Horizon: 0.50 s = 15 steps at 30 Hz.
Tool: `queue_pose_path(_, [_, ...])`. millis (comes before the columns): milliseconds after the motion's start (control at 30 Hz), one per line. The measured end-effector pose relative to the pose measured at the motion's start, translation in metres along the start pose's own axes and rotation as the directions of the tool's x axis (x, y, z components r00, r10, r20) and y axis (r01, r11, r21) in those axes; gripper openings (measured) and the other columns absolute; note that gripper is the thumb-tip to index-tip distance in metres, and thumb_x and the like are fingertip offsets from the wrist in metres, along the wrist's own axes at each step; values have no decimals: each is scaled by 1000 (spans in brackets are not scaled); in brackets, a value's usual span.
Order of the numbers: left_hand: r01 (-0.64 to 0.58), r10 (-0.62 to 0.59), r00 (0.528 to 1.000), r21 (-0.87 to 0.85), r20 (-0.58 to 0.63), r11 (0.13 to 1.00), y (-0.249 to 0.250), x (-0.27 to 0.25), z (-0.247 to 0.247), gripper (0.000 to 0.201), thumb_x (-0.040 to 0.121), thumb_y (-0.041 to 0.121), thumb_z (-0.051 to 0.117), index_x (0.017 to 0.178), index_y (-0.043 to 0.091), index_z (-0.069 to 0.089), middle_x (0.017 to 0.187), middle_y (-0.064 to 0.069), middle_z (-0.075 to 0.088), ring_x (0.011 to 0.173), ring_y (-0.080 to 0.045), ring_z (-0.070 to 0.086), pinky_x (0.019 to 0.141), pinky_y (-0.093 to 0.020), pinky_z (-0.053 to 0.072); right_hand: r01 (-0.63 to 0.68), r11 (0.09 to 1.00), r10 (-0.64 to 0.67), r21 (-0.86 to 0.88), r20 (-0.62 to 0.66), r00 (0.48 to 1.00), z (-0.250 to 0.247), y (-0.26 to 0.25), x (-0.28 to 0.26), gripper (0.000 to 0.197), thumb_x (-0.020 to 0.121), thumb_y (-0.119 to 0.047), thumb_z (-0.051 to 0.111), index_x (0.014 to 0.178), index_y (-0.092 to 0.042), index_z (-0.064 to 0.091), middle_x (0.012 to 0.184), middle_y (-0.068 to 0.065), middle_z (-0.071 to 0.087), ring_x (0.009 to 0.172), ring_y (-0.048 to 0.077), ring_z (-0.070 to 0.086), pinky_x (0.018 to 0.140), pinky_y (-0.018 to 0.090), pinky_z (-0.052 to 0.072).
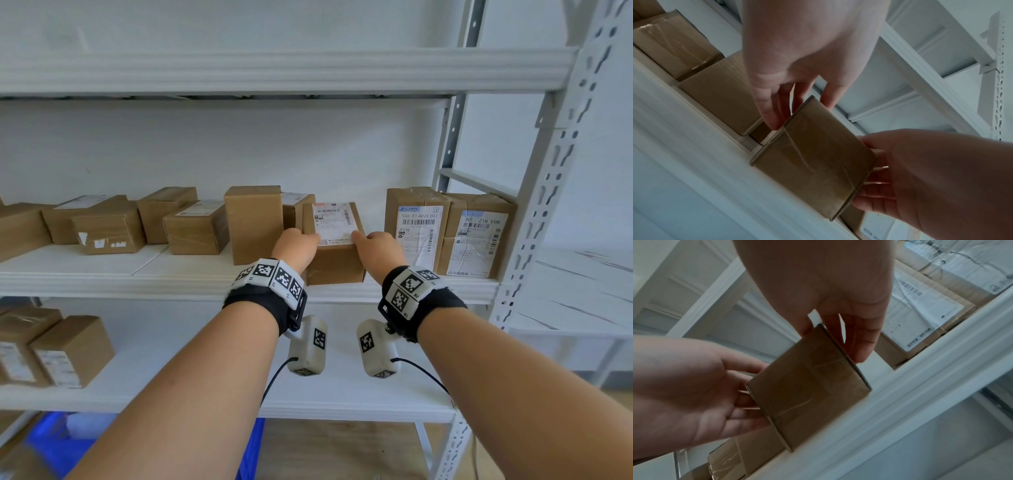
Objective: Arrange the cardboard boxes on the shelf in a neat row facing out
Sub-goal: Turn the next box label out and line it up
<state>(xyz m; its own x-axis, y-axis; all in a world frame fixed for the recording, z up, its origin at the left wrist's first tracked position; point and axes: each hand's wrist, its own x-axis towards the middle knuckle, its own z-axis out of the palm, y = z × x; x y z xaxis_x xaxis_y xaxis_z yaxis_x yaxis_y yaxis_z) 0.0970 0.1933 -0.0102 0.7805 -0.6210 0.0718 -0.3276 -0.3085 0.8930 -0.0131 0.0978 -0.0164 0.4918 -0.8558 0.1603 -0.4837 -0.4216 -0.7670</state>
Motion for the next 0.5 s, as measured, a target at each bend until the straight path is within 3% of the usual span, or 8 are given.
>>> queue_pose_path(67, [-55,55,998,4,-21,999,3,0,1,19,95,17,51,111,10,60,110,-4,63,96,-23,60,90,-37,52,48,999,-48,10,-37,998,-2,0,2,37,93,-30,41,60,-15,39,70,4,42,55,16,38,49,27,26])
queue_pose_path(167, [-80,85,994,67,-75,995,5,3,4,36,90,10,59,126,12,52,117,-3,64,98,-22,61,89,-38,54,111,993,-113,-43,-59,992,-1,3,4,27,89,-23,48,64,-12,44,77,7,49,62,21,46,50,26,30])
queue_pose_path(267, [-88,102,990,150,-93,985,2,6,7,46,88,9,62,131,14,47,119,-5,63,104,-25,63,87,-38,55,137,987,-143,-88,-69,987,2,6,4,16,87,-23,53,92,-8,59,96,10,62,80,25,59,64,30,47])
queue_pose_path(367, [-122,143,986,213,-88,970,-5,7,11,44,90,8,60,131,13,44,116,-5,63,100,-24,63,77,-32,51,132,986,-141,-104,-78,987,5,9,4,30,88,-17,52,117,-9,55,110,10,61,92,28,62,82,39,54])
queue_pose_path(500, [-99,118,991,264,-55,960,-14,8,19,41,91,10,58,128,12,41,114,-7,61,93,-24,61,66,-29,47,93,986,-97,-135,-23,995,9,16,4,29,90,-11,47,119,-6,53,113,12,61,94,28,60,74,32,47])
